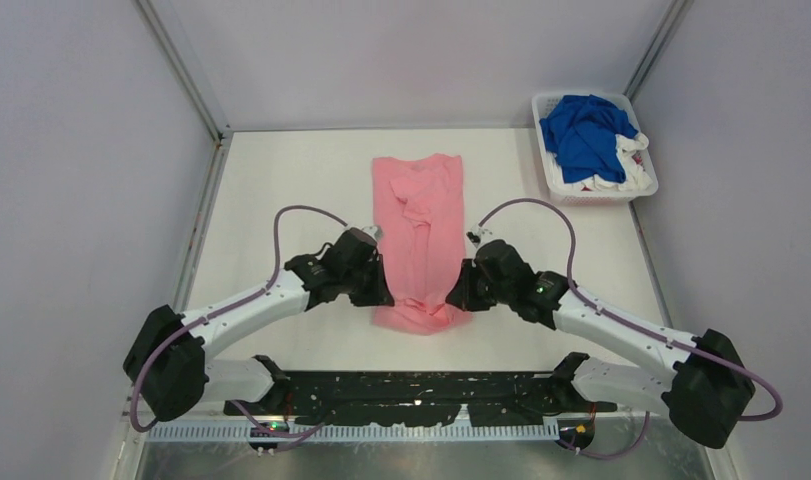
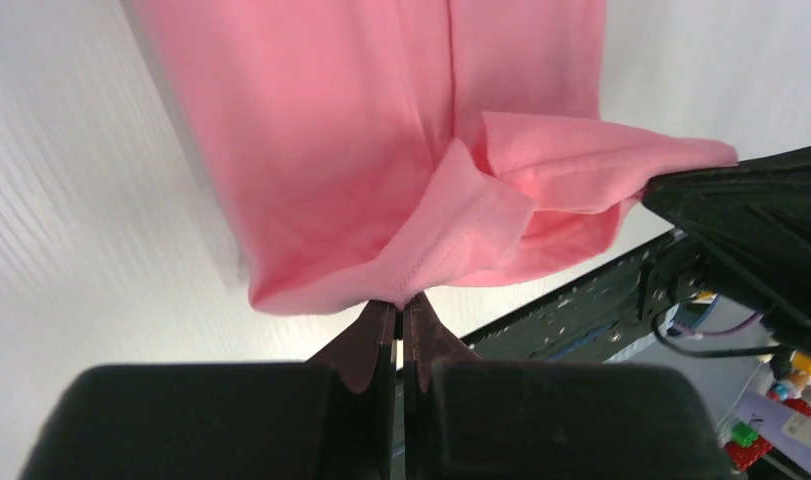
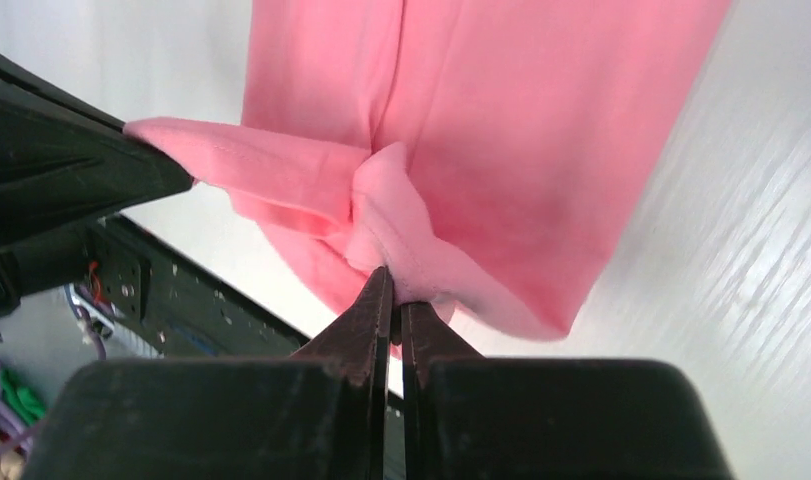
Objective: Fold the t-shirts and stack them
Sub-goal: Fold the folded rectangular tshirt in 1/3 of the way
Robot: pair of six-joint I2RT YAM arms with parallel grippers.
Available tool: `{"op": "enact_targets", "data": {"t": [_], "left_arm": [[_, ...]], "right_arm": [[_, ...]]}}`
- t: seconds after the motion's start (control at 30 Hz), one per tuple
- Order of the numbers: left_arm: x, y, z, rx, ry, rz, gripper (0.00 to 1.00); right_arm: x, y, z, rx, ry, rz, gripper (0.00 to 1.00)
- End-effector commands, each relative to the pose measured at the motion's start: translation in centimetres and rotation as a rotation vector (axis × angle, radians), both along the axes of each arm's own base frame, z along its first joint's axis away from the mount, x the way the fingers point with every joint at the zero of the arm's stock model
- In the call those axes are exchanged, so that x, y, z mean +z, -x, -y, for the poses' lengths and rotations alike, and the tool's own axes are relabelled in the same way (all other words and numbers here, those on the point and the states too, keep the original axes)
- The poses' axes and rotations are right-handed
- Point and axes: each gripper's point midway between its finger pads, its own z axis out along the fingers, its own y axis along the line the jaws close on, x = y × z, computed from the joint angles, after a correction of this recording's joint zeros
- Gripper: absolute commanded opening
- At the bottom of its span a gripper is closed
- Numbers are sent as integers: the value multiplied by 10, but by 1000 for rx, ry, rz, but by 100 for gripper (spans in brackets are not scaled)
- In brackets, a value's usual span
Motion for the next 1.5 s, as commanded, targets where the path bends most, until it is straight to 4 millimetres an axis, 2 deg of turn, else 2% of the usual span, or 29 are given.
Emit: {"op": "enact_targets", "data": {"t": [0.0, 0.03, 0.13, 0.4, 0.63, 0.77, 0.8, 0.83, 0.87, 0.93, 1.0, 1.03, 1.07, 1.1, 1.13, 1.17, 1.2, 1.23, 1.27, 1.3, 1.33, 1.37, 1.4, 1.47], "left_arm": [[32, -51, 11, 18, 53, 94, 0], [34, -60, 9, 32, 46, 93, 0], [36, -82, 5, 62, 33, 94, 0], [30, -141, -9, 134, 1, 56, 0], [21, -180, -14, 148, -18, 25, 0], [16, -200, -15, 155, -19, 11, 0], [14, -204, -16, 160, -21, 6, 2], [11, -209, -16, 165, -19, 1, 5], [10, -213, -16, 164, -15, -7, 8], [8, -221, -15, 159, -4, -22, 21], [11, -232, -16, 162, -8, -4, 48], [16, -238, -17, 162, -8, 3, 56], [21, -242, -18, 158, -7, 10, 66], [29, -245, -19, 160, -6, 22, 77], [37, -247, -21, 160, -2, 40, 86], [45, -247, -22, 159, -1, 62, 97], [52, -245, -24, 162, 1, 84, 99], [58, -241, -26, 163, 6, 103, 99], [62, -237, -29, 168, 7, 121, 100], [58, -227, -33, 172, 5, 116, 100], [59, -219, -36, 176, 10, 123, 100], [58, -211, -40, 179, 10, 126, 100], [56, -202, -44, 184, 10, 125, 100], [48, -181, -52, 200, 10, 113, 100]], "right_arm": [[38, -54, -14, -12, -45, 153, 5], [33, -65, -11, -34, -33, 145, 5], [43, -92, -8, -68, -27, 170, 5], [36, -154, 4, -146, -28, 139, 5], [29, -194, 7, -174, -44, 119, 5], [20, -214, 9, -180, -52, 104, 5], [13, -218, 10, -183, -52, 87, 5], [15, -224, 9, -183, -59, 93, 5], [7, -228, 11, -182, -57, 73, 6], [2, -237, 11, -181, -63, 64, 9], [-1, -249, 14, -192, -62, 60, 16], [0, -258, 18, -207, -66, 62, 18], [5, -264, 19, -216, -70, 67, 28], [5, -267, 25, -231, -67, 59, 49], [9, -270, 27, -237, -71, 65, 58], [15, -269, 31, -244, -66, 76, 74], [15, -266, 34, -240, -54, 82, 81], [25, -263, 36, -241, -54, 105, 90], [18, -254, 39, -236, -42, 94, 94], [28, -249, 39, -228, -52, 118, 98], [19, -238, 42, -215, -41, 102, 99], [27, -230, 38, -190, -55, 121, 99], [24, -217, 38, -161, -44, 122, 97], [19, -189, 18, -53, -36, 121, 96]]}}
